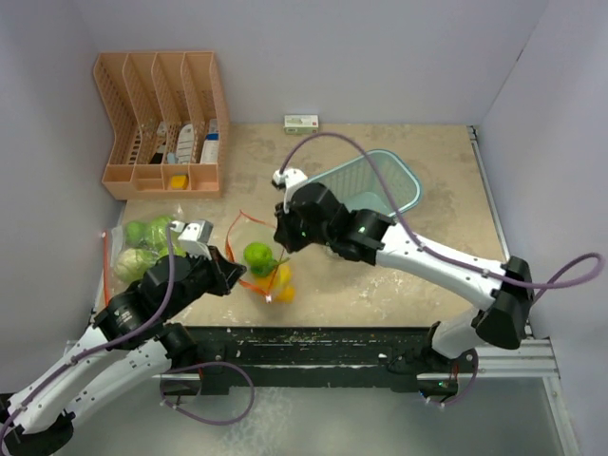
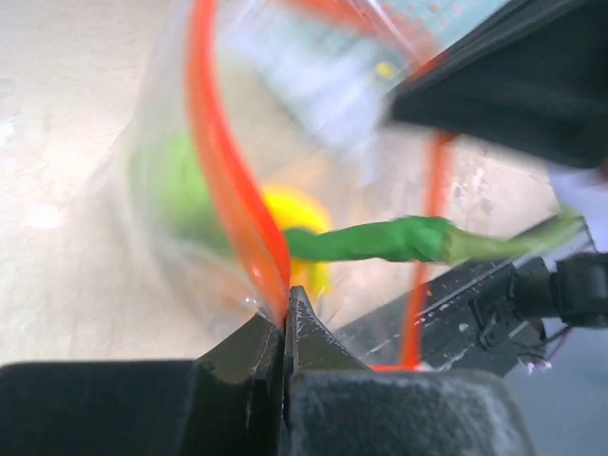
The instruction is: Place the food in the zip-top bag and seal the zipper
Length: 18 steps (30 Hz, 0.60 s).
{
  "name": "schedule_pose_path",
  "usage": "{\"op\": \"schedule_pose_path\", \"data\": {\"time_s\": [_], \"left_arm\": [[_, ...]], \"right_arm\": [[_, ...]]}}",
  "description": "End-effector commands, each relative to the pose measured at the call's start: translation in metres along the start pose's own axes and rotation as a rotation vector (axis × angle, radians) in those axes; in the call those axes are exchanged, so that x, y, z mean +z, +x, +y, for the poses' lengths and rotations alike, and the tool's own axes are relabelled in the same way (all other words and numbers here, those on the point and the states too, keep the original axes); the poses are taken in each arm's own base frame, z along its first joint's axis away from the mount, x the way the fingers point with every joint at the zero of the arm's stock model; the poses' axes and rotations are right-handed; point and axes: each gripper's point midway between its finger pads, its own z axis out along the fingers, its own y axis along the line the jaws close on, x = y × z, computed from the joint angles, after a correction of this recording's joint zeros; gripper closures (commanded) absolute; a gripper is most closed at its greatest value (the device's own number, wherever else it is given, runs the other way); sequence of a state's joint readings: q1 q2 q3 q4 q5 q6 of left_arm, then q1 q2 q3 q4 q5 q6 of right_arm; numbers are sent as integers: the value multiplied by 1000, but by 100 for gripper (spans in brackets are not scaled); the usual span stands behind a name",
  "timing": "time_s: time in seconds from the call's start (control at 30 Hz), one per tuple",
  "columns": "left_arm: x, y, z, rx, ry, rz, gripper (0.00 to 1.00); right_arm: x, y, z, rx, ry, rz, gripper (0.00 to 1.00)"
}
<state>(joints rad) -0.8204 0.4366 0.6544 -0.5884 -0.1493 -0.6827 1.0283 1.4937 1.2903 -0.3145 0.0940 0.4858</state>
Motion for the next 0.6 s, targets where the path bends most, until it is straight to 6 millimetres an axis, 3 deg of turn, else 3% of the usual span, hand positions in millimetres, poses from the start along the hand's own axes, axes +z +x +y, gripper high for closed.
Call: {"op": "schedule_pose_path", "data": {"time_s": [0.0, 0.07, 0.13, 0.23, 0.47, 0.57], "left_arm": [[-18, -12, 31, -61, -199, -35, 100], [-22, -17, 37, -72, -241, -59, 100], [-24, -28, 40, -67, -269, -101, 100], [-19, -43, 35, -34, -281, -127, 100], [0, -107, -25, 69, -114, -245, 100], [10, -118, -43, 83, -42, -275, 100]], "right_arm": [[-87, -93, 14, -147, -17, -206, 100], [-87, -95, 19, -175, -70, -183, 100], [-74, -87, 16, -180, -71, -124, 100], [-65, -80, 14, -179, -70, -102, 100], [-55, -62, -3, -159, -60, -49, 100], [-58, -57, 1, -158, -94, -44, 100]]}}
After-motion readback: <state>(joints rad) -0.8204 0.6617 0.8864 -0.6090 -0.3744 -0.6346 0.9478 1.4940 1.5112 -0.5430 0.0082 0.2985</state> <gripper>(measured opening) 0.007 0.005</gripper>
